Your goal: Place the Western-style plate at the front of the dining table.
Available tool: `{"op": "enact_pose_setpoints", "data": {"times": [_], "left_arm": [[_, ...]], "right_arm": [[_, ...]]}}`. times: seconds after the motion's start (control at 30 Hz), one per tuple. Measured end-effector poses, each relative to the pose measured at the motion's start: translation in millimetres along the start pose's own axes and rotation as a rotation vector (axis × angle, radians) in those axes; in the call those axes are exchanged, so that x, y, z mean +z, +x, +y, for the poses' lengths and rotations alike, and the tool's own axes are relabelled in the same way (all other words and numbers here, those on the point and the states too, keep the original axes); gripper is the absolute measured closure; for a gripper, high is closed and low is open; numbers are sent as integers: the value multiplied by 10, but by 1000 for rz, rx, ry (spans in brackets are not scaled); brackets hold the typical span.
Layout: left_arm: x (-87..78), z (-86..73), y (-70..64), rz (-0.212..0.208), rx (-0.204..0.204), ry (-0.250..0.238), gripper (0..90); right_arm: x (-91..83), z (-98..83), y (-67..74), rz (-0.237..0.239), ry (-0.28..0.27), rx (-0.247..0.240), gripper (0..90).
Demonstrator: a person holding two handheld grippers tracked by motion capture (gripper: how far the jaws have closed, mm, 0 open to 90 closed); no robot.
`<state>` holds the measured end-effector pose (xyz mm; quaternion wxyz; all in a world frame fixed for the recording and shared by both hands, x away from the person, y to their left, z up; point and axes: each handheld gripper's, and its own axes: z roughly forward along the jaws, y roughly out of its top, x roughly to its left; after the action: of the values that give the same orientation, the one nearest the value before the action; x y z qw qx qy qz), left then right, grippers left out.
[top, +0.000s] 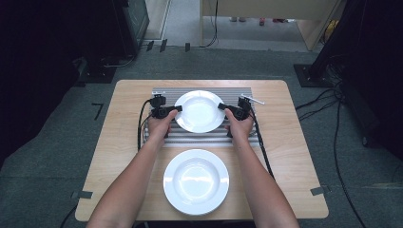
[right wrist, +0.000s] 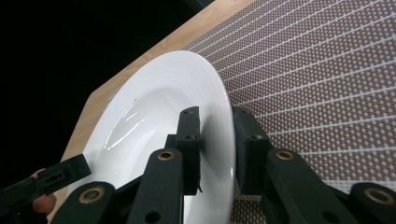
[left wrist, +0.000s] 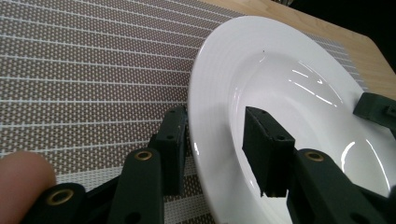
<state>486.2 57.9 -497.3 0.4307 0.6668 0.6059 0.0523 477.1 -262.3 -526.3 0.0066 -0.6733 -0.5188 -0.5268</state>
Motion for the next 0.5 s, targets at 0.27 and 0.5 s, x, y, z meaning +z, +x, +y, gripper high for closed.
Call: {"op": "enact_pose_setpoints", "data": {"times": [0.27,0.5], "left_arm": [[-105,-92,72,-34,-35,13,599],[-115,-102,13,-28,-43,20,670]], "right_arm": [[-136,-16,0,-6,13,-52,763],[-170,-83,-10,2,2,-4,778]]}}
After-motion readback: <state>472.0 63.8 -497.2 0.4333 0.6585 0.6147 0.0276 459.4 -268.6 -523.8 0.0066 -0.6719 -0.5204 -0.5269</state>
